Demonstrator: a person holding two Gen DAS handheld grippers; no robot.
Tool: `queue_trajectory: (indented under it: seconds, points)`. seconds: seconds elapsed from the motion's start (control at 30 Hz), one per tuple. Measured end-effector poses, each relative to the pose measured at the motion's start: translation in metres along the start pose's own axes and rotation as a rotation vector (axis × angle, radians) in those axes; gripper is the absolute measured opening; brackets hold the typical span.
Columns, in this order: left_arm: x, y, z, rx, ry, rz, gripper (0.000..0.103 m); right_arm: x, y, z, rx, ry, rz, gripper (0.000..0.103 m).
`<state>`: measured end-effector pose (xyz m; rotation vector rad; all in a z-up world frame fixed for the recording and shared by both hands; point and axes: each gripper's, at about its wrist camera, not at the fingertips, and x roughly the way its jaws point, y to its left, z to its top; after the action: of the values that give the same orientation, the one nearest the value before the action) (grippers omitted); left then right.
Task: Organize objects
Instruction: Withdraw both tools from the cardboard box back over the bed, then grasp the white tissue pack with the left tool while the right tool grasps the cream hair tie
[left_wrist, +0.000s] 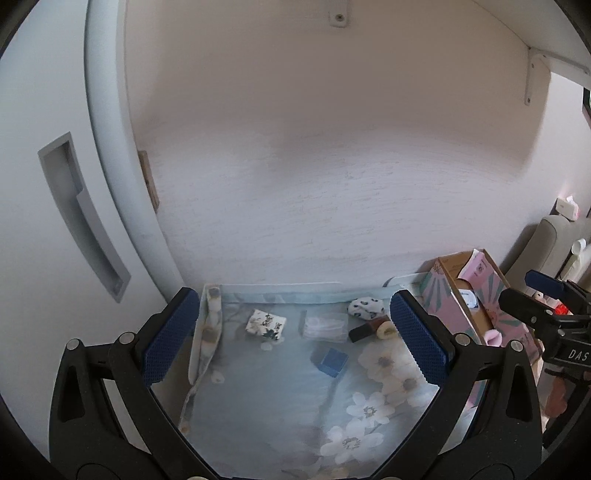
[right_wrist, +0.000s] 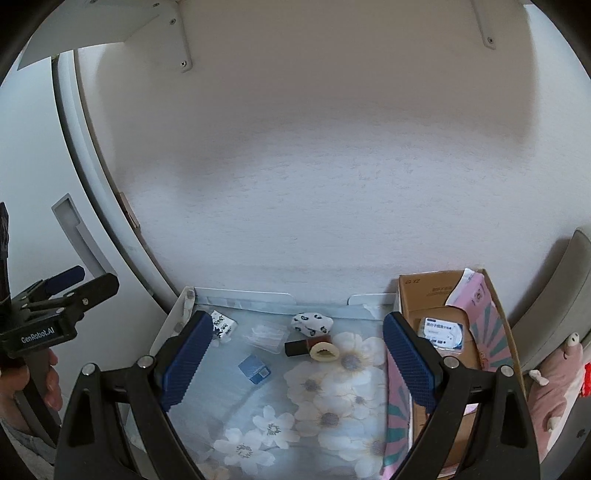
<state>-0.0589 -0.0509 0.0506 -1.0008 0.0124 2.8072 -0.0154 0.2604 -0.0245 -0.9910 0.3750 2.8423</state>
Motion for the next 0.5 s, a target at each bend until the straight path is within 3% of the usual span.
queue_trajectory:
  seconds: [0.5]
  points:
    - [0.068,0.034,-0.031,0.026,0.088,-0.091,0.102,0.059,0.013,-0.030,0.015,0.061,-0.033,0.092]
